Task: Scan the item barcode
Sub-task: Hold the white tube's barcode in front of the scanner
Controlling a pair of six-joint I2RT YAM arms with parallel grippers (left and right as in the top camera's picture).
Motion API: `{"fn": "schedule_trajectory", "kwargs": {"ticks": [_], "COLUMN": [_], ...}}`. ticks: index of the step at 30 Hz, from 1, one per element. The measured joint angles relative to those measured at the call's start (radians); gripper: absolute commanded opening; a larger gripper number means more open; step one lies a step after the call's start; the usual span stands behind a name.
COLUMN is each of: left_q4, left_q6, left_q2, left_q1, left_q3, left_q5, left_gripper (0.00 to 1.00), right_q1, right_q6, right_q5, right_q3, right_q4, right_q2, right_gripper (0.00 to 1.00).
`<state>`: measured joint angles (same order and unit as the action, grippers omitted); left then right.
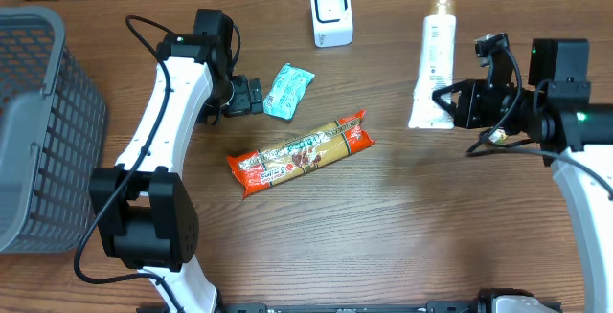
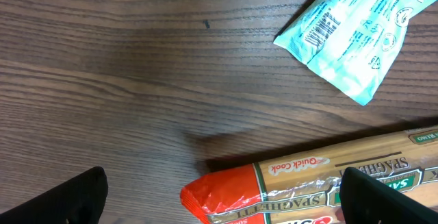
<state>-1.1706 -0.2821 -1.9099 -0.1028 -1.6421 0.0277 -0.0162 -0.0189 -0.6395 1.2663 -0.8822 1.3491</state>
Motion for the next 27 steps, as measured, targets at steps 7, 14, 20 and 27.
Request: {"fn": "schedule_trajectory", "kwargs": {"ticks": [7, 14, 20, 27], "left_q4": [0.000, 0.000, 0.000, 0.000], "left_q6": [0.000, 0.000, 0.000, 0.000], "left_q2": [0.000, 0.000, 0.000, 0.000], "left_q1": [0.000, 0.000, 0.000, 0.000], "left_q3": [0.000, 0.000, 0.000, 0.000], "left_q5": [0.000, 0.000, 0.000, 0.000], "left_gripper": [1.00, 1.00, 1.00, 1.00], "right_q1": [0.003, 0.040, 0.126, 0.288], "right_q6": [0.031, 0.098, 0.106, 0.092], "right_q5": [0.035, 0.215, 0.343, 0.663], "right_q3": [0.000, 0.093, 0.348, 0.436], "right_q4": [0.019, 0.029, 0.133, 0.352], "right_q2": [-0.005, 0.029, 0.166, 0.367], "right_gripper": [0.04, 0.04, 0.04, 0.04]}}
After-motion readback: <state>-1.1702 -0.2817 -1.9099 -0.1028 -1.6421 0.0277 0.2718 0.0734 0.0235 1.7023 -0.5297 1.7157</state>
